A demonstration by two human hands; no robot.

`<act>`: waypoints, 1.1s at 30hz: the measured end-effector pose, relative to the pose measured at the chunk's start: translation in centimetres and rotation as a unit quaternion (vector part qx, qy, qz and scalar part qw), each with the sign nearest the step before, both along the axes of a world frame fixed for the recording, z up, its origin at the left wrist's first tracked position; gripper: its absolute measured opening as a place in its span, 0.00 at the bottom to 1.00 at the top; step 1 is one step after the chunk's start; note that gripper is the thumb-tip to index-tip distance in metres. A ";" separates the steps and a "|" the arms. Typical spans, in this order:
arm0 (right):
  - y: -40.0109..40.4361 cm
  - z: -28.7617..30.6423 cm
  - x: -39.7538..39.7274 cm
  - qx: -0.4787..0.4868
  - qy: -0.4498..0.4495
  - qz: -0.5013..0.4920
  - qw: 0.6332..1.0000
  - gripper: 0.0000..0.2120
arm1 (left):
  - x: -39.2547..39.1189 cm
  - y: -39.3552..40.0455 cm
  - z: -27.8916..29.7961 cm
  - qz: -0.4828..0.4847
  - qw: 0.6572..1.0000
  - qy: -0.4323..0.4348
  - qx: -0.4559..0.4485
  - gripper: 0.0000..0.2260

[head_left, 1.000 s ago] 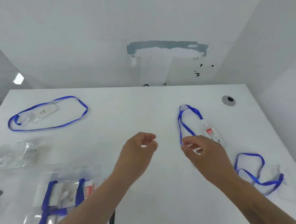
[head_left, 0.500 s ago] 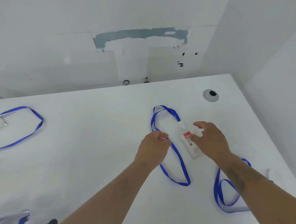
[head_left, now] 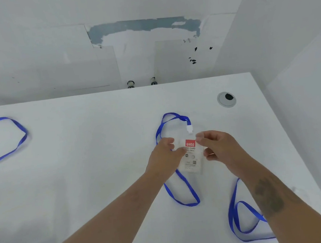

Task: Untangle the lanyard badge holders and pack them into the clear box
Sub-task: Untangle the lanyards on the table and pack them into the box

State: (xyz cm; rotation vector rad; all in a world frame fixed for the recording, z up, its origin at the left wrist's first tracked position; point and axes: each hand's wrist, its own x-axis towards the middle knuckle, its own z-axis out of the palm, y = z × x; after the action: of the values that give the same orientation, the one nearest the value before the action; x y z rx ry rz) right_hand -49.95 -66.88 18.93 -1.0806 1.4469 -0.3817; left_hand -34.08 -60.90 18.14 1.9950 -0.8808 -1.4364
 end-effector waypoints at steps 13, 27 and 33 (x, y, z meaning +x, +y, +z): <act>6.6 9.8 5.4 0.117 -0.362 -0.142 0.914 0.02 | 8.9 5.7 10.6 0.124 0.947 0.282 -0.091 0.09; 15.3 12.8 14.8 -0.270 -0.014 0.197 0.942 0.07 | 14.0 11.8 18.0 0.150 0.947 0.216 -0.182 0.05; 17.6 17.2 14.7 -0.324 0.166 0.374 0.853 0.15 | 15.9 13.9 16.0 0.103 0.975 -0.059 -0.188 0.05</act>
State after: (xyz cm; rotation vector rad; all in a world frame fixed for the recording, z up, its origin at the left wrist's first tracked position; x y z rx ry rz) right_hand -35.29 -49.26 36.11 -2.2444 1.0645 -0.1043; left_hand -18.17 -47.04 34.12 1.8329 -0.8900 -0.9622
